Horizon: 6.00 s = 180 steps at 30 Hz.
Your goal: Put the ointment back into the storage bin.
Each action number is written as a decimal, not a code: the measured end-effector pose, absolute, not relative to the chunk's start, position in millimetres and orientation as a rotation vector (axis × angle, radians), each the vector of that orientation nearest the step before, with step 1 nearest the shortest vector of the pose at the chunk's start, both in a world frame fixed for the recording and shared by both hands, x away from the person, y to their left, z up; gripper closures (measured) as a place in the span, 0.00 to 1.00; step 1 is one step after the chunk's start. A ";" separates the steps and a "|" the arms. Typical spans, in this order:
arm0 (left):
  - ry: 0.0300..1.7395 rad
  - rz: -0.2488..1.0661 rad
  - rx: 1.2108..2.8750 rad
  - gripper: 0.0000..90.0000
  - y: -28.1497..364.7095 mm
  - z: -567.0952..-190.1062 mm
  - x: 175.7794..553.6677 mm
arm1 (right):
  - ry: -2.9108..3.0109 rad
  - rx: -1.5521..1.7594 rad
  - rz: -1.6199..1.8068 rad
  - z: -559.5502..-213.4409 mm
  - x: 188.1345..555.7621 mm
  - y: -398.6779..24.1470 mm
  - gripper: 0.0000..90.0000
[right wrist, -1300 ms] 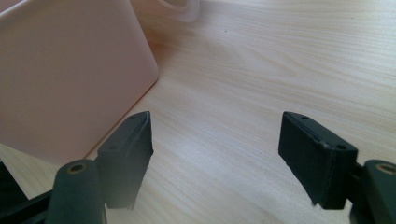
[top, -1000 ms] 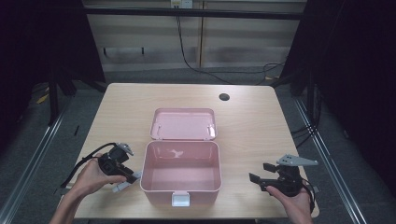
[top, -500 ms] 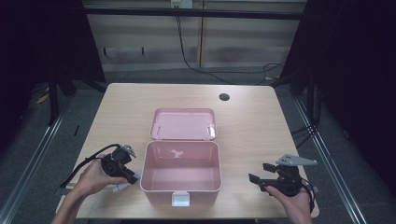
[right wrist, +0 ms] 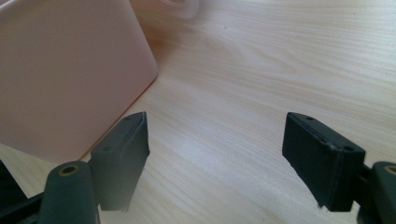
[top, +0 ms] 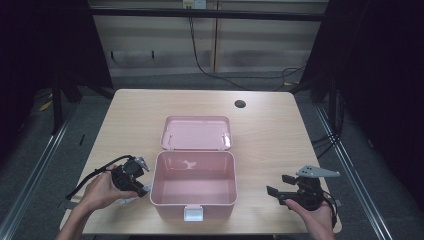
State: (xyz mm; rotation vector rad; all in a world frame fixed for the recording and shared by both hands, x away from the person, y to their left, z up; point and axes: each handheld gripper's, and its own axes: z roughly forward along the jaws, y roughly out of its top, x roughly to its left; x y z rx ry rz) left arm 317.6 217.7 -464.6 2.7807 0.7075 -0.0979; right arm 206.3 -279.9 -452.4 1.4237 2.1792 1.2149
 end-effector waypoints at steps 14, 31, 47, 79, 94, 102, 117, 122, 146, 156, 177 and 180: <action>0.727 -0.117 2.766 0.79 229.3 -447.8 318.6 | 2.177 1.430 1.212 -452.7 206.7 -280.1 0.25; 0.638 -0.192 2.831 0.79 240.8 -422.8 315.0 | 2.177 1.439 1.212 -452.9 206.6 -280.0 0.24; 0.558 -0.277 2.831 0.79 246.0 -402.4 310.9 | 2.179 1.441 1.213 -453.2 206.8 -280.1 0.24; 0.437 -0.302 2.709 0.79 253.5 -352.3 308.2 | 2.179 1.444 1.215 -453.2 206.5 -280.2 0.23; 0.417 -0.275 2.672 0.79 240.8 -328.4 310.8 | 2.182 1.445 1.217 -453.2 206.6 -280.0 0.23; 0.462 -0.261 2.604 0.79 231.0 -319.7 315.9 | 2.184 1.444 1.215 -453.5 207.0 -280.1 0.23; 0.394 -0.227 2.583 0.79 211.6 -311.1 315.5 | 2.180 1.443 1.223 -452.9 206.8 -279.9 0.22; 0.354 -0.216 2.575 0.79 203.0 -308.3 312.6 | 2.180 1.442 1.224 -453.1 206.9 -280.2 0.22; 0.236 -0.216 2.660 0.79 148.3 -304.4 309.2 | 2.183 1.445 1.224 -453.1 206.8 -280.2 0.21; 0.197 -0.224 2.694 0.79 125.1 -308.6 306.1 | 2.186 1.446 1.226 -453.1 206.8 -280.2 0.21; 0.143 -0.275 2.742 0.79 85.3 -334.2 303.0 | 2.189 1.443 1.228 -453.4 207.1 -280.2 0.21; 0.152 -0.285 2.739 0.79 81.6 -338.0 302.7 | 2.191 1.442 1.225 -453.3 207.1 -279.9 0.21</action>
